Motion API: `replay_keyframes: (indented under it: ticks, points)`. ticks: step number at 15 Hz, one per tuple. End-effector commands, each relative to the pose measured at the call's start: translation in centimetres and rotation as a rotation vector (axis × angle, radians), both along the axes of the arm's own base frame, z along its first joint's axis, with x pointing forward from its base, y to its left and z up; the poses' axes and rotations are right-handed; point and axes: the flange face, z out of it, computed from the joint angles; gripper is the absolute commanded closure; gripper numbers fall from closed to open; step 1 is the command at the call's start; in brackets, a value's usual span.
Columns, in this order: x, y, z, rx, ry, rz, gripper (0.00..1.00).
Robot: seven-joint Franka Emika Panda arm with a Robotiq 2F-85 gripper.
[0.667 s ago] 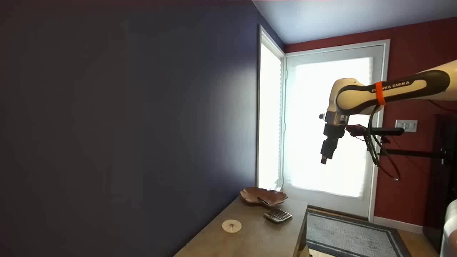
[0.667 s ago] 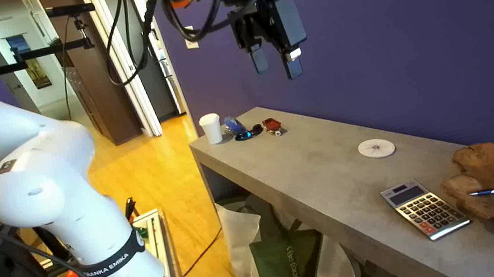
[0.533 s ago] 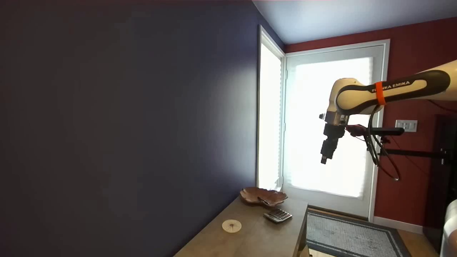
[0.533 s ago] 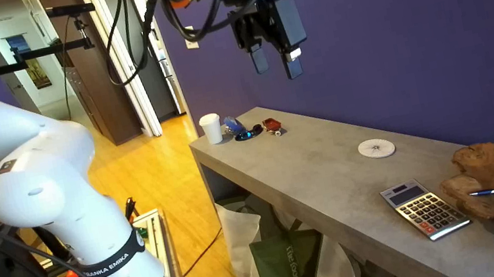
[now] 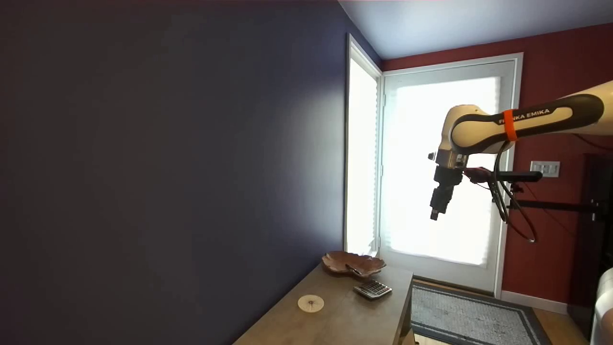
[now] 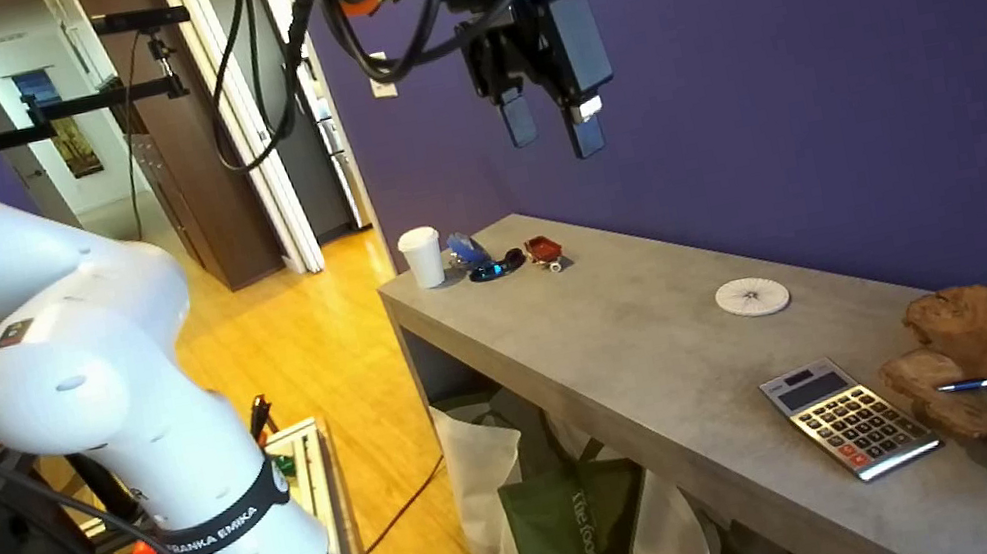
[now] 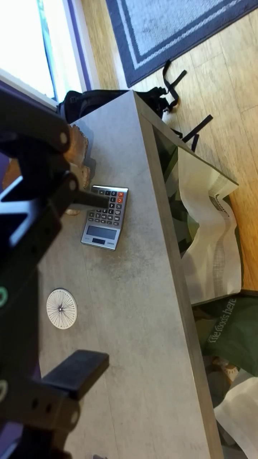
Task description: Press a button on the calculator that is on the counter top
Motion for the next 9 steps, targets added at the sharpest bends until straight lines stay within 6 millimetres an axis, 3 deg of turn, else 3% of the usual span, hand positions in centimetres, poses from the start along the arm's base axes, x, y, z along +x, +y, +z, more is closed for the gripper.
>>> replay_keyframes:
  ticks: [1, 5, 9]
  points:
    - [0.0, 0.0, 0.0, 0.000, 0.001, 0.000, 0.00]
    - [0.7, -0.1, -0.4, 0.008, 0.017, -0.007, 0.00]
    - [3.9, 0.1, -3.9, 0.040, 0.064, -0.026, 0.00]
